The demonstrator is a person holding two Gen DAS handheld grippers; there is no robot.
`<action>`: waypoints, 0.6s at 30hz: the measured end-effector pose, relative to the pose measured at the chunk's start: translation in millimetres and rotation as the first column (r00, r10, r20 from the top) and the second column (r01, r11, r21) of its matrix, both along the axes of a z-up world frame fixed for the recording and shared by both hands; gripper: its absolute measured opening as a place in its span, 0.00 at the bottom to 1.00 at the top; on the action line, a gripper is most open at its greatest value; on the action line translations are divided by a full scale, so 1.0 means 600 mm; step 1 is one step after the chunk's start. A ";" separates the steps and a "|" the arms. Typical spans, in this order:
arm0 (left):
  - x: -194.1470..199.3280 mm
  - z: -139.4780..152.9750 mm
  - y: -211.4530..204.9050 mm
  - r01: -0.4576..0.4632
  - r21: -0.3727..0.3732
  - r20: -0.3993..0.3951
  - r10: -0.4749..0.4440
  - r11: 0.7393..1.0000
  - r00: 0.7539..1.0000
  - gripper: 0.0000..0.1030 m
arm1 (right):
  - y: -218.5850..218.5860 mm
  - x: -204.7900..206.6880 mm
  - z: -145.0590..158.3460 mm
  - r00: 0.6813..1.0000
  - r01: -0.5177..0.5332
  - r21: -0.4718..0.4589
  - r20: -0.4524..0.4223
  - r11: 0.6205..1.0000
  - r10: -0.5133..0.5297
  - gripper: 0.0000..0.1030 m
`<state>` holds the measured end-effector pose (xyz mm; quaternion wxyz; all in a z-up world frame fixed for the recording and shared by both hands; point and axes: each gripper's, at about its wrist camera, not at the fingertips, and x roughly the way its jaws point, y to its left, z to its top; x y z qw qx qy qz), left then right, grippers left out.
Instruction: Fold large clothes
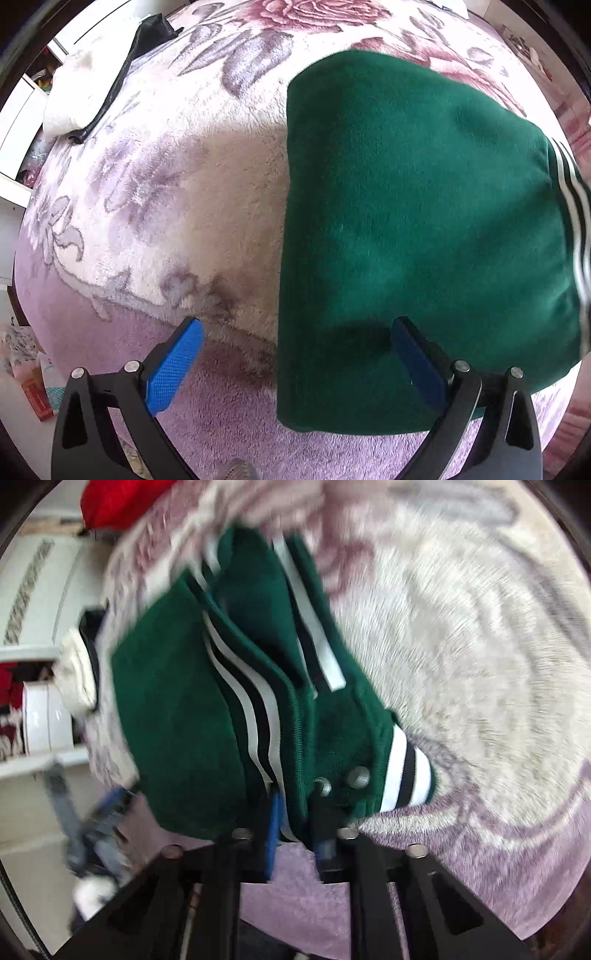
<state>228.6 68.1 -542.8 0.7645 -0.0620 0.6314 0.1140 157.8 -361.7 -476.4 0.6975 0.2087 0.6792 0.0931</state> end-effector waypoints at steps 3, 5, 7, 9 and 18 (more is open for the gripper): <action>0.000 -0.006 -0.002 -0.012 -0.030 0.017 0.012 0.999 1.000 1.00 | -0.052 -0.002 -0.012 0.997 0.069 -0.018 -0.016 0.997 -0.069 0.03; 0.013 -0.022 -0.012 -0.009 -0.015 -0.009 0.009 1.000 1.000 1.00 | -0.068 -0.002 -0.075 0.989 0.092 0.003 -0.115 0.996 -0.091 0.03; 0.022 -0.023 -0.012 -0.009 -0.013 -0.019 0.008 1.000 1.000 1.00 | -0.059 0.008 -0.102 0.984 0.049 0.019 -0.172 0.999 -0.045 0.04; 0.030 -0.012 -0.009 -0.001 0.011 -0.007 0.001 1.000 1.000 1.00 | -0.048 0.029 -0.087 0.986 -0.002 0.028 -0.166 1.000 0.007 0.05; 0.100 0.008 0.028 -0.052 0.091 0.054 0.047 0.994 0.997 1.00 | -0.038 0.172 -0.038 0.999 0.021 0.162 0.031 0.987 -0.026 0.83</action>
